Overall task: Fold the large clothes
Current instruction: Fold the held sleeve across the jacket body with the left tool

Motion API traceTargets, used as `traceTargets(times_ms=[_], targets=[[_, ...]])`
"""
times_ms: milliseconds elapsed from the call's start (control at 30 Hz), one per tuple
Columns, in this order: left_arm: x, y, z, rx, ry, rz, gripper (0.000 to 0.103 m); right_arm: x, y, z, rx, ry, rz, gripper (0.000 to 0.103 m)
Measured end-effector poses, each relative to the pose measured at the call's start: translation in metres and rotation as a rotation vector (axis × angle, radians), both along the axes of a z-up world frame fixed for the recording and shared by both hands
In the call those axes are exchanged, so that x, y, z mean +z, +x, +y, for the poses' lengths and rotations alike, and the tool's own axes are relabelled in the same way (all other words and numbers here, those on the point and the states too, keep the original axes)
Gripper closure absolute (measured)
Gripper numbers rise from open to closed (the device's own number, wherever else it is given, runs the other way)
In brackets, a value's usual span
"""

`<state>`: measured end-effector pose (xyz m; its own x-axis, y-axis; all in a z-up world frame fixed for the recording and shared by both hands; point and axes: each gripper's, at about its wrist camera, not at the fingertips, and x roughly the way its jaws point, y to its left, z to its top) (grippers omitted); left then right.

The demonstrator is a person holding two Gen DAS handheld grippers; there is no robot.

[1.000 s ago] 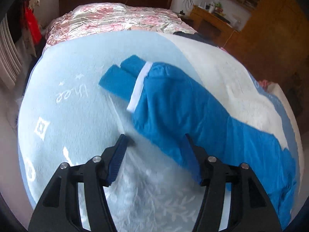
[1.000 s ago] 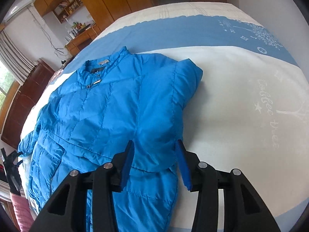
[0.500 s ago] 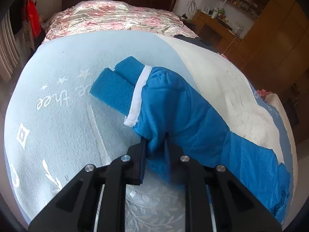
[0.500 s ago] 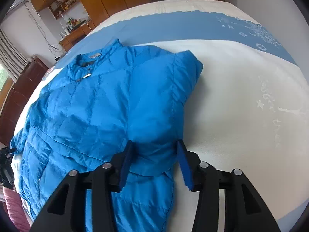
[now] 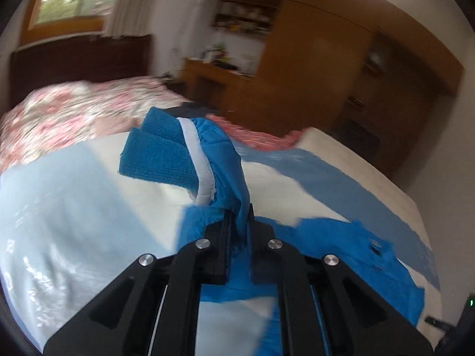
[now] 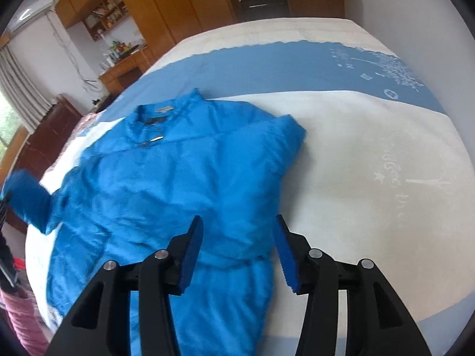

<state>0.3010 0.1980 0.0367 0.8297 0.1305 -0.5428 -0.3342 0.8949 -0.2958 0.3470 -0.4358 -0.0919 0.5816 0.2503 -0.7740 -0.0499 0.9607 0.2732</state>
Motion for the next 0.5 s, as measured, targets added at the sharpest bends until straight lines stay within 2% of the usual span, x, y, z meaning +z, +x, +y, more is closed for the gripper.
traceTargets(times_ms=[133,233,500], targets=[[0.013,0.029,-0.088,-0.185,0.061,-0.025,0.097,0.011,-0.005,0.011,0.026,-0.002,-0.018,0.054],[0.01,0.051,-0.138,-0.283,0.07,-0.011,0.098,0.014,-0.006,0.012,0.03,0.014,-0.026,0.054],[-0.019,0.09,-0.234,-0.46,0.073,0.022,0.098,0.006,-0.004,0.007,0.033,0.032,-0.023,0.054]])
